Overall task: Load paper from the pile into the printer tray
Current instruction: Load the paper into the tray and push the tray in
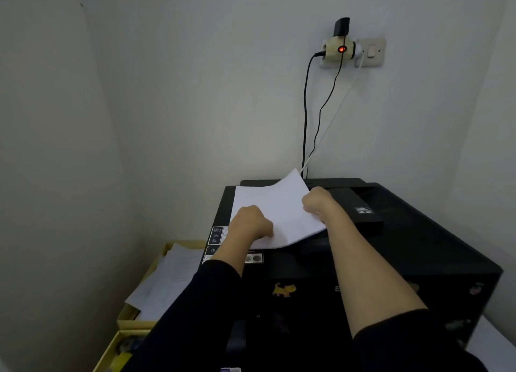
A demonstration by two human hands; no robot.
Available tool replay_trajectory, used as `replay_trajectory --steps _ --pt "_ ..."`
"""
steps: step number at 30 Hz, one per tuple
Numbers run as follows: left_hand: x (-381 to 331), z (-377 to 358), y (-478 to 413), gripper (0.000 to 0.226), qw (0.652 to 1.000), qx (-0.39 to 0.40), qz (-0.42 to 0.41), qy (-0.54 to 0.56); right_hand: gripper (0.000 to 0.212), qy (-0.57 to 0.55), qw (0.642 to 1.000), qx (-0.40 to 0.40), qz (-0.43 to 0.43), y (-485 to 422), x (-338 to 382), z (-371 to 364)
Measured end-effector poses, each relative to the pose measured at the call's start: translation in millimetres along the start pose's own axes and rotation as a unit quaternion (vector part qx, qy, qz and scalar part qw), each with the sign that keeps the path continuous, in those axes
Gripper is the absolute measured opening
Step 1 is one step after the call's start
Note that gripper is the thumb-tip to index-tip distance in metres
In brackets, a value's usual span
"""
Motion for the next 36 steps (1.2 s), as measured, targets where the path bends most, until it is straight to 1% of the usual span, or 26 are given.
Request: replay_trajectory --steps 1,2,3,4,5,6,7,8,9,10,11,12,13,15,16,18,20,22,24,26,31,36 --pt "3 3 -2 0.037 1.000 -0.009 0.012 0.026 0.014 -0.032 0.999 -0.027 0.010 1 -1 5" --pt "6 9 -1 0.042 0.997 -0.034 0.028 0.062 0.017 -0.067 0.996 -0.054 0.019 3 -4 12" --pt "13 17 -1 0.046 0.991 -0.073 0.053 0.102 0.015 -0.097 0.993 -0.070 0.019 5 -8 20" --pt "19 26 5 0.049 0.980 -0.120 0.085 0.131 0.010 -0.124 0.989 -0.081 0.025 8 -9 27" --pt "28 33 7 0.053 0.967 -0.149 0.118 0.171 0.016 -0.136 0.987 -0.086 0.027 11 -9 35" --pt "34 36 7 0.056 0.950 -0.151 0.137 0.236 0.025 -0.145 0.985 -0.088 0.033 16 -8 41" --pt "37 35 5 0.057 0.929 -0.124 0.133 0.323 0.029 -0.147 0.985 -0.085 0.037 20 -6 47" --pt "34 32 0 0.053 0.903 -0.076 0.107 0.409 0.030 -0.151 0.984 -0.082 0.042 23 -5 51" --pt "30 30 -4 0.054 0.886 -0.028 0.083 0.456 0.029 -0.157 0.983 -0.084 0.049 25 -4 54" --pt "26 29 -4 0.055 0.879 0.010 0.066 0.472 0.028 -0.163 0.981 -0.088 0.057 28 -3 57" --pt "21 31 -4 0.055 0.877 0.017 0.050 0.478 0.027 -0.162 0.980 -0.096 0.067 31 -1 58" --pt "17 36 -1 0.052 0.881 -0.008 0.035 0.472 0.026 -0.160 0.978 -0.107 0.082 34 1 58" --pt "12 43 3 0.048 0.887 -0.049 0.019 0.458 0.026 -0.164 0.975 -0.116 0.098 36 3 56" --pt "4 61 16 0.045 0.907 -0.151 0.000 0.393 0.026 -0.181 0.967 -0.129 0.127 40 9 50" --pt "-1 69 24 0.043 0.910 -0.193 -0.015 0.367 0.026 -0.186 0.963 -0.139 0.138 43 12 46" --pt "-7 77 38 0.037 0.906 -0.248 -0.044 0.340 0.029 -0.201 0.954 -0.157 0.157 46 14 37" --pt "-8 75 49 0.029 0.902 -0.277 -0.059 0.324 0.036 -0.218 0.949 -0.165 0.159 47 11 26" --pt "-4 64 55 0.029 0.897 -0.283 -0.071 0.331 0.034 -0.223 0.947 -0.169 0.155 47 3 12" --pt "1 52 58 0.035 0.898 -0.270 -0.075 0.339 0.026 -0.229 0.945 -0.176 0.153 47 -6 0" --pt "3 42 58 0.037 0.894 -0.260 -0.088 0.355 0.026 -0.244 0.941 -0.179 0.151 46 -11 -7" --pt "0 37 61 0.038 0.887 -0.254 -0.096 0.373 0.029 -0.250 0.942 -0.174 0.145 46 -13 -9" --pt "-8 40 68 0.043 0.890 -0.257 -0.089 0.366 0.023 -0.239 0.941 -0.187 0.152 52 -11 -1"
Point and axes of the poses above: each hand's wrist, its own y-axis away from the middle knuckle, its own z-axis out of the back of the hand, x = y × z, the point moved 6 cm from there along -y, towards the middle knuckle, and after that the axes turned 8 degrees about x, right-handed, at the moved point
